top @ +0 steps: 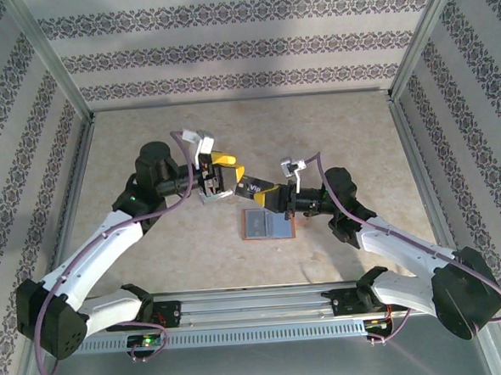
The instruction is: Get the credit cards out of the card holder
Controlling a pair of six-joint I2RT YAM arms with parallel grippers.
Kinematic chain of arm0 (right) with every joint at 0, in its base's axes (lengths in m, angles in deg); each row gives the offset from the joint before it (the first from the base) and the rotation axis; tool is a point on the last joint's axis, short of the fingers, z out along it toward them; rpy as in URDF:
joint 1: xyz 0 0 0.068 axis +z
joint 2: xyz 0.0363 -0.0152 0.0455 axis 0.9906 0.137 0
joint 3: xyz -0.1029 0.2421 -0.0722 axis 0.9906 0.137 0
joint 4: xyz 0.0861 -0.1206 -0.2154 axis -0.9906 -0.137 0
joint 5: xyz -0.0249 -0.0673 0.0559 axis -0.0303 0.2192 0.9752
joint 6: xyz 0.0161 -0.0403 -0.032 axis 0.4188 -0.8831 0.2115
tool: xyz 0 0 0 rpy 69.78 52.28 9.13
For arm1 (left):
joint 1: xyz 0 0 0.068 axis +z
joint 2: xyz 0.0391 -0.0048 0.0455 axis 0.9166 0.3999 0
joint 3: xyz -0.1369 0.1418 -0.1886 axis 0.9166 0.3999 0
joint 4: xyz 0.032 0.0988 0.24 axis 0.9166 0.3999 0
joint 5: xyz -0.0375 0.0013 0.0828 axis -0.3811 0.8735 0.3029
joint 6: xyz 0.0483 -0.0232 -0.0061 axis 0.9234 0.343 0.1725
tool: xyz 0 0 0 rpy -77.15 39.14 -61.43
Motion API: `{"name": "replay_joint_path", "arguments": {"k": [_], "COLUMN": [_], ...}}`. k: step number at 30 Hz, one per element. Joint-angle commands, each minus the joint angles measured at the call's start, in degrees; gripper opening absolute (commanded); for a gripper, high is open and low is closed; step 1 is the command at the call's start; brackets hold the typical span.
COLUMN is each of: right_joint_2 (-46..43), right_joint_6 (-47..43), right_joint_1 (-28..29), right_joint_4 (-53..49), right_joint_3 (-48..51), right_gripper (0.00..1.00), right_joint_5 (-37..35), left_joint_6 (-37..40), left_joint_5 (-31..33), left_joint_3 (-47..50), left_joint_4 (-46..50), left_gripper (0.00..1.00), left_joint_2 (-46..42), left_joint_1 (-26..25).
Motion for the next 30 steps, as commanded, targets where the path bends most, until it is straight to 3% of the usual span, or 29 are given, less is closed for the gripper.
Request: {"name": "replay_joint_path", "arguments": {"k": [1,6,15,24,30], "right_joint_2": [-1.06,-0.37,0.39,1.74,2.10], "right_joint_6": [-3.81,-7.50,-10.67,-12.68,-13.32], "right_joint_1": [0.68,2.29,3.89,4.79,5.28], "right_joint_4": [-5.38,-12.40,-16.62,-18.39,-19.16], "right_joint_3": [-2.63,-5.21,-7.04,-8.13,-8.61], "right_gripper": [0.00,0.01,0.01,0.02,0.02], "right_joint_5": [2.66,3.69,5.48,5.93,5.93], "left_joint_6": [20.37,35.86,47.56,53.33,53.20], "left_joint_5": [-1.02,-3.06,-6.47,-7.23,-6.03], "left_joint_3": [-7.31,-19.36,-31.96,-35.07,-34.84], "left_joint_4": [24.78,44.75,62.06,69.89,69.62], "left_gripper": [0.57,0.55,0.51,0.43,0.46], "left_joint_2": [1.42,8.57,18.44,23.47,23.83], "left_joint_1": [0.23,-0.68,-2.86,-4.92,-4.92]}}
